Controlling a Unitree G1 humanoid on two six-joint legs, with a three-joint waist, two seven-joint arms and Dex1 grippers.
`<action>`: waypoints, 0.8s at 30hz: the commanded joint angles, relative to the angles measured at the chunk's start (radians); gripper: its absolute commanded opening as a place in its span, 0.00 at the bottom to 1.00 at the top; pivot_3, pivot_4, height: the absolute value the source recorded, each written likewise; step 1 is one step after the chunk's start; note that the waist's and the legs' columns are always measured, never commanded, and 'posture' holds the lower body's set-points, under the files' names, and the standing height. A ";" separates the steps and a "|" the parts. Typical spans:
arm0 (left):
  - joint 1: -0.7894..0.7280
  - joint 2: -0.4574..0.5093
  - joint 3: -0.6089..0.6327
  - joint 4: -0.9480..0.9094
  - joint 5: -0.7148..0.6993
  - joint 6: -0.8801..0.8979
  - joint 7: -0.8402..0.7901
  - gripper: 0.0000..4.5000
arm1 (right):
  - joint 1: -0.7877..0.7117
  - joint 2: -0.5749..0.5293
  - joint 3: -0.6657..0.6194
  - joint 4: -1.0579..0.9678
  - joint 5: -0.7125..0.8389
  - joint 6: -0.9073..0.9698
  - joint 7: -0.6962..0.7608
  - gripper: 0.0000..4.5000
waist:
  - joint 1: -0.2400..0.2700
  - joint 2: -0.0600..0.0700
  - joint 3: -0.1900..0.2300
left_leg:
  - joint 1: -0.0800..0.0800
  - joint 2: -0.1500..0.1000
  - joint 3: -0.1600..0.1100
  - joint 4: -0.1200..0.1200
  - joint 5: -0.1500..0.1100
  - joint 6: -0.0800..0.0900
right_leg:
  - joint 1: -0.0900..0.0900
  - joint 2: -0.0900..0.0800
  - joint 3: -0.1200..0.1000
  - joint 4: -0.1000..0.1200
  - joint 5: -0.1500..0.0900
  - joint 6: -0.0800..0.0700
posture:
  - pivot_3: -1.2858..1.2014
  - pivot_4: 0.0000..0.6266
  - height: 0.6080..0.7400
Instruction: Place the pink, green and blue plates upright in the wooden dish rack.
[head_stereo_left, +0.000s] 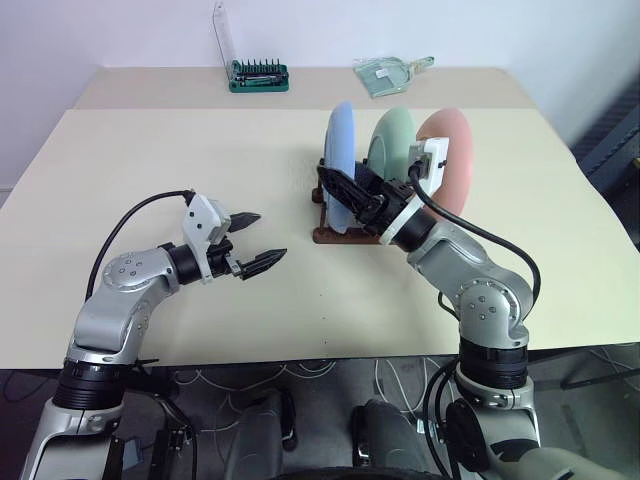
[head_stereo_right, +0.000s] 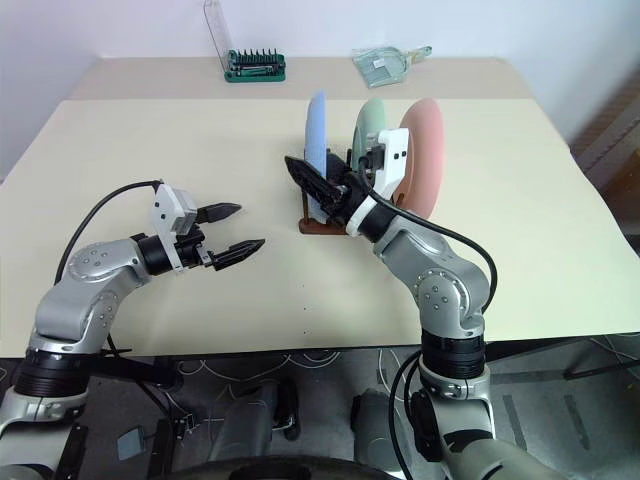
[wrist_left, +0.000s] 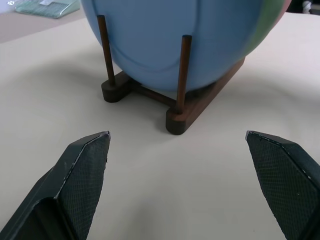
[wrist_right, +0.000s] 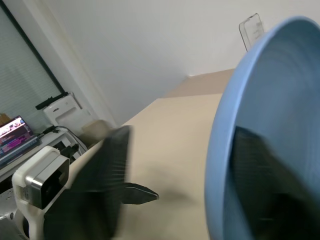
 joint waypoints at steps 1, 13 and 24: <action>-0.002 0.004 0.013 -0.014 0.000 -0.019 -0.008 1.00 | -0.008 -0.011 0.002 -0.030 0.005 -0.015 0.001 0.99 | 0.000 0.000 0.000 | 0.000 0.000 0.000 0.000 0.000 0.000 | 0.000 0.000 0.000 0.000 0.000 0.000 | 0.52 0.24 0.94; -0.005 -0.006 0.007 -0.002 0.003 -0.025 -0.011 1.00 | -0.071 -0.104 -0.002 -0.053 -0.038 -0.033 0.005 0.99 | 0.000 0.000 0.000 | 0.000 0.000 0.000 0.000 0.000 0.000 | 0.000 0.000 0.000 0.000 0.000 0.000 | 0.52 0.24 0.94; -0.021 -0.036 -0.003 0.033 0.020 -0.051 -0.009 1.00 | -0.114 -0.259 -0.025 -0.133 -0.077 -0.067 0.067 0.99 | 0.002 0.001 0.000 | 0.000 0.000 0.000 0.000 0.000 0.001 | 0.000 -0.001 0.000 -0.001 0.000 0.000 | 0.52 0.24 0.94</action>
